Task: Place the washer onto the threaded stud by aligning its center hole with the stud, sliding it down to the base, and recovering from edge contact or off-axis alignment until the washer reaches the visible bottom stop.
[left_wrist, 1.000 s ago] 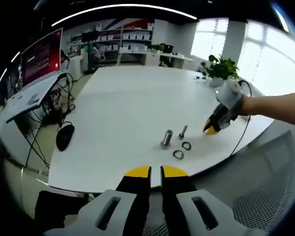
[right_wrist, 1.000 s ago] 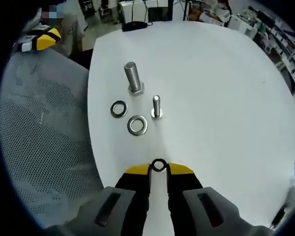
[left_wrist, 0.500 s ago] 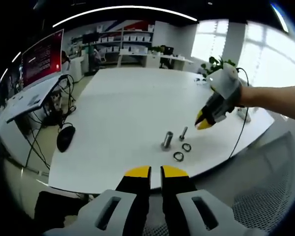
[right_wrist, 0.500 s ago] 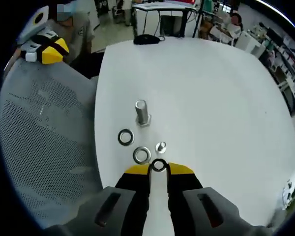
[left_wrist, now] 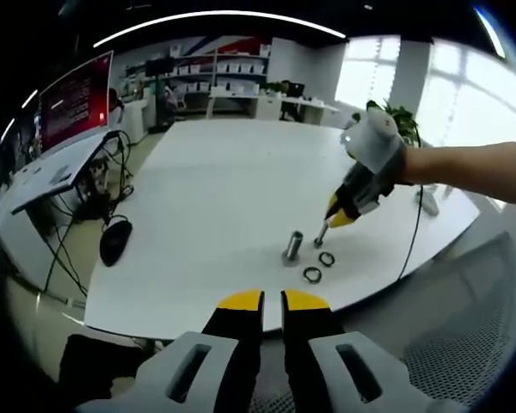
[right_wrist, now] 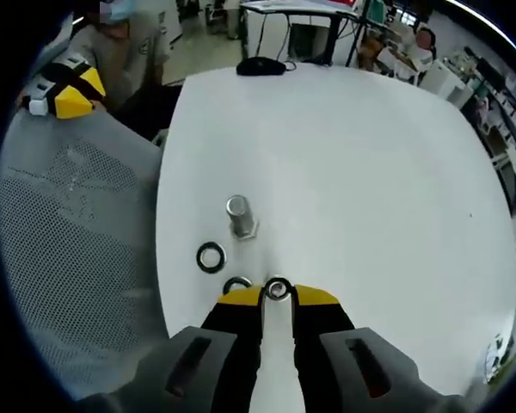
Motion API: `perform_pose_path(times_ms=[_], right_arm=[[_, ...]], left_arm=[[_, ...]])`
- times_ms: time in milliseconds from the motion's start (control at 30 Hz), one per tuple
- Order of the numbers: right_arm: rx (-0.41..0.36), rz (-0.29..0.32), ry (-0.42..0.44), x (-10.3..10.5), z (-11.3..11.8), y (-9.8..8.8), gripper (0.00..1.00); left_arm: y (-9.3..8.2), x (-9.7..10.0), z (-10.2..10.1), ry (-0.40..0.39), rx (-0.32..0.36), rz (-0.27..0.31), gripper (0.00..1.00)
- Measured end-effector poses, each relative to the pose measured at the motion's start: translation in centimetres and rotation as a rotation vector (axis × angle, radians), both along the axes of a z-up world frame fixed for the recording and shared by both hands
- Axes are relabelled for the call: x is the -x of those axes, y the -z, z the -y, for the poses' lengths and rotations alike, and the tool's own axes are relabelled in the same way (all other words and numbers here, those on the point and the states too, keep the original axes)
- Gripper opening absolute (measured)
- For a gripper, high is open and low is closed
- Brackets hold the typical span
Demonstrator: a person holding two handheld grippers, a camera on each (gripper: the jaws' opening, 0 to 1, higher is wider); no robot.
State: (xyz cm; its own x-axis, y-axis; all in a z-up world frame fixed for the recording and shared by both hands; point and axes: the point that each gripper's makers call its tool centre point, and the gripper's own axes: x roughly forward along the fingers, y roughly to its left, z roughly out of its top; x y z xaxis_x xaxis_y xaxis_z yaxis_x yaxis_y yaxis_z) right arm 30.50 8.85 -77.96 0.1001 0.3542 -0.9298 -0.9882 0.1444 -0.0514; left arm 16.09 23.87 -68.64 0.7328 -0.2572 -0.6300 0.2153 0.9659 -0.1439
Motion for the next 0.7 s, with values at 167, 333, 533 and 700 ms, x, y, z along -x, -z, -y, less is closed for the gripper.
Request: perform_pose_path(times_ms=[167, 333, 533, 700], right_arm=[[0.018, -0.026, 0.007, 0.1, -0.1, 0.9, 0.14], [0.045, -0.029, -0.016, 0.1, -0.1, 1.9, 0.14], [0.079, -0.033, -0.041, 0.3, -0.1, 3.3, 0.14], [0.093, -0.038, -0.042, 0.1, -0.1, 4.4, 0.14]], left_arm=[[0.1, -0.1, -0.1, -0.005, 0.001, -0.001, 0.06], [0.1, 0.0, -0.1, -0.008, -0.001, -0.006, 0.06], [0.2, 0.0, -0.1, -0.012, -0.003, -0.012, 0.06], [0.3, 0.1, -0.2, -0.011, -0.006, -0.021, 0.06]])
